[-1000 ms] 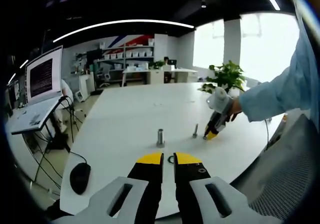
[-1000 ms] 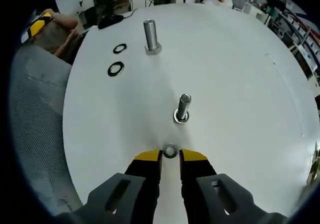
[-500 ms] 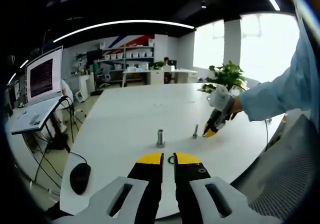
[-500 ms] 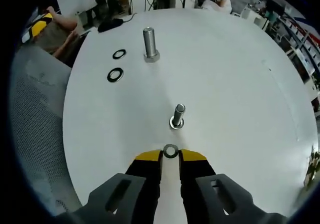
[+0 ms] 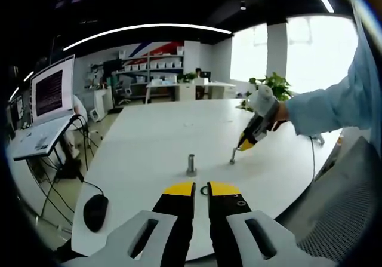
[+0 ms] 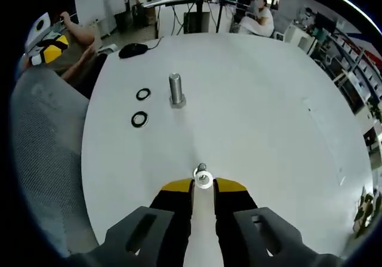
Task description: Place the washer onto the threaded stud by aligning its center hole with the stud, sliding it down to the base, and recovering from edge contact or off-axis alignment until the washer reaches the visible bottom stop.
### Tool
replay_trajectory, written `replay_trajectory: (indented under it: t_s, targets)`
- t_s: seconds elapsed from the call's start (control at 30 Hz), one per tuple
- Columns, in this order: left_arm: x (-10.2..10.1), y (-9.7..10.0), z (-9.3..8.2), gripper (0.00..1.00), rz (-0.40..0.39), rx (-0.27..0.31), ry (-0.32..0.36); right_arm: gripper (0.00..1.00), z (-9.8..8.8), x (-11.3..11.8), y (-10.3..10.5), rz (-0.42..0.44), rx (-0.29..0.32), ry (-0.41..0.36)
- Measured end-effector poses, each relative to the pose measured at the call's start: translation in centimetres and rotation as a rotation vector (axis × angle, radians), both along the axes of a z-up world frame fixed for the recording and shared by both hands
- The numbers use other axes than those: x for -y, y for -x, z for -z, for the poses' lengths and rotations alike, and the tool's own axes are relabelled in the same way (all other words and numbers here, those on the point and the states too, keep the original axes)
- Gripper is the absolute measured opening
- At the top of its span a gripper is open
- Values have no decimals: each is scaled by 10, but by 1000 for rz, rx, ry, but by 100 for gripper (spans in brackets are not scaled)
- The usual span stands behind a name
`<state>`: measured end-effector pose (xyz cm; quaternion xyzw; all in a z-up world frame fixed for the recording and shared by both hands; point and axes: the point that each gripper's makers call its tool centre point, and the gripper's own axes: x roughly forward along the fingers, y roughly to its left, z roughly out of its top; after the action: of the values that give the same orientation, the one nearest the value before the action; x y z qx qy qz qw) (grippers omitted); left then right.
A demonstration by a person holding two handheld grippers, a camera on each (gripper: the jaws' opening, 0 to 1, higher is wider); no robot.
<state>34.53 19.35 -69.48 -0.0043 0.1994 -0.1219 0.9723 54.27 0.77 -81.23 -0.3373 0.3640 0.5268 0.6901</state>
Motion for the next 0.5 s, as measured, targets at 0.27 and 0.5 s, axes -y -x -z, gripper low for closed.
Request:
replay_trajectory:
  t_s: [0.27,0.5]
  targets:
    - [0,0,0,6,3,-1,-1,15,-6,-4,0,-6,10,-14]
    - [1,1,0,6,4,-1,0,15,0,-12,0,-17,3,-5]
